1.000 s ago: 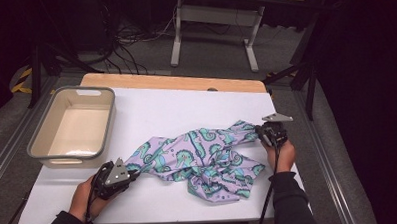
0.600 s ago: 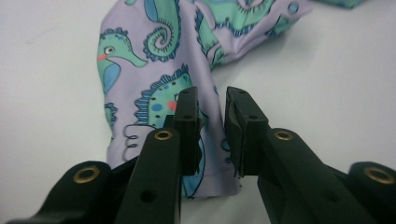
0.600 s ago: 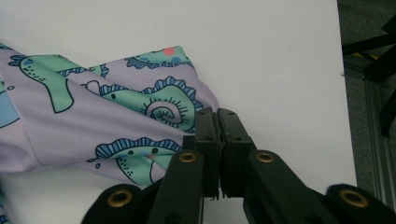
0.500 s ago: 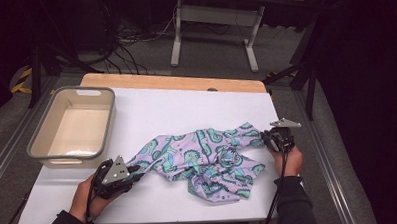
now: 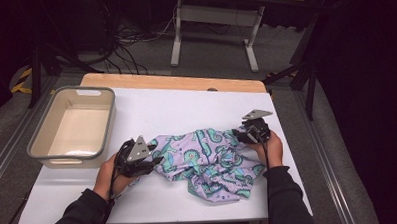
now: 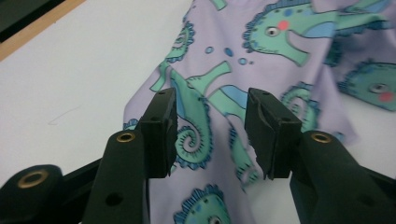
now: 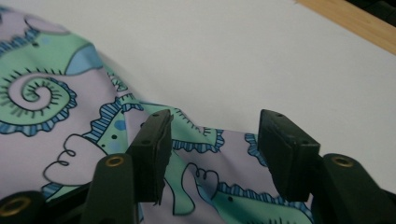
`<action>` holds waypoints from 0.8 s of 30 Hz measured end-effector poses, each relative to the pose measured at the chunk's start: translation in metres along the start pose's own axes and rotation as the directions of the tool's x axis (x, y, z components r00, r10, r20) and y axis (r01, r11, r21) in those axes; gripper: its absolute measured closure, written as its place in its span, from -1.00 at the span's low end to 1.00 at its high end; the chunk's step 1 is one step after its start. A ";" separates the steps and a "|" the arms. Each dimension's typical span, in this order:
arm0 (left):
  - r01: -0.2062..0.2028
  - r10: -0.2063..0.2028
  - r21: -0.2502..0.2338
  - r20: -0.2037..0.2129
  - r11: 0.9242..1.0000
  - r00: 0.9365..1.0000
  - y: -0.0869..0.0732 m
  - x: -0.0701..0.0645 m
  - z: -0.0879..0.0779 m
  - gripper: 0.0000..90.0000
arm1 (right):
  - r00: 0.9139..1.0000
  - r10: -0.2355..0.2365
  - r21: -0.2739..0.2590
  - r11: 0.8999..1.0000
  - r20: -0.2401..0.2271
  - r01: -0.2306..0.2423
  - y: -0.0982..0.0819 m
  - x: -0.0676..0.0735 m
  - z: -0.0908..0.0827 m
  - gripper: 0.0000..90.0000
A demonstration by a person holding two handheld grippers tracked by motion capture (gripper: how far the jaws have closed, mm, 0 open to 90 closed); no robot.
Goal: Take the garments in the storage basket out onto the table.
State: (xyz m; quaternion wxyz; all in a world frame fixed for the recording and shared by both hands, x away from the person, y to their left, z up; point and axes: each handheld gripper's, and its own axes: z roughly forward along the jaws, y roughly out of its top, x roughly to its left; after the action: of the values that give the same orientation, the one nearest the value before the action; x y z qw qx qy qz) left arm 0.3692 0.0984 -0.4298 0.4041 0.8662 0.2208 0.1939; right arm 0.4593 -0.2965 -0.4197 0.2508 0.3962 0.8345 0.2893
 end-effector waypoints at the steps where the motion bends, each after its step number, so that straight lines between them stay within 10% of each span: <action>1: 0.011 -0.011 0.014 0.004 1.000 1.000 0.000 0.003 0.006 0.21 | 1.000 -0.027 0.038 0.999 0.012 0.026 0.003 0.001 0.005 0.01; 4: 0.038 -0.039 0.059 0.013 0.998 0.999 -0.003 0.010 0.019 0.22 | 0.993 -0.081 0.129 0.989 0.091 0.069 0.005 -0.007 0.015 0.05; 11: 0.094 -0.095 0.126 0.005 0.988 0.995 -0.011 0.019 0.031 0.27 | 0.992 0.104 0.137 0.984 0.073 -0.113 -0.007 -0.039 0.025 -0.05; 16: 0.127 -0.136 0.154 0.053 0.980 0.989 -0.016 0.023 0.034 0.45 | 0.989 0.145 0.123 0.982 -0.018 -0.142 -0.009 -0.040 0.024 0.72; 24: 0.101 -0.100 0.159 -0.012 0.982 0.995 -0.016 0.023 0.033 0.97 | 0.984 0.157 0.097 0.981 0.090 -0.165 -0.010 -0.044 0.010 0.93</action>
State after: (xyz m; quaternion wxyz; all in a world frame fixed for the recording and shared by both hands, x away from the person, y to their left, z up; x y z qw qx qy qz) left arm 0.4015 0.0997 -0.4583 0.3421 0.8832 0.2801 0.1568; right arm 0.4855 -0.3348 -0.4254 0.2395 0.4865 0.8027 0.2482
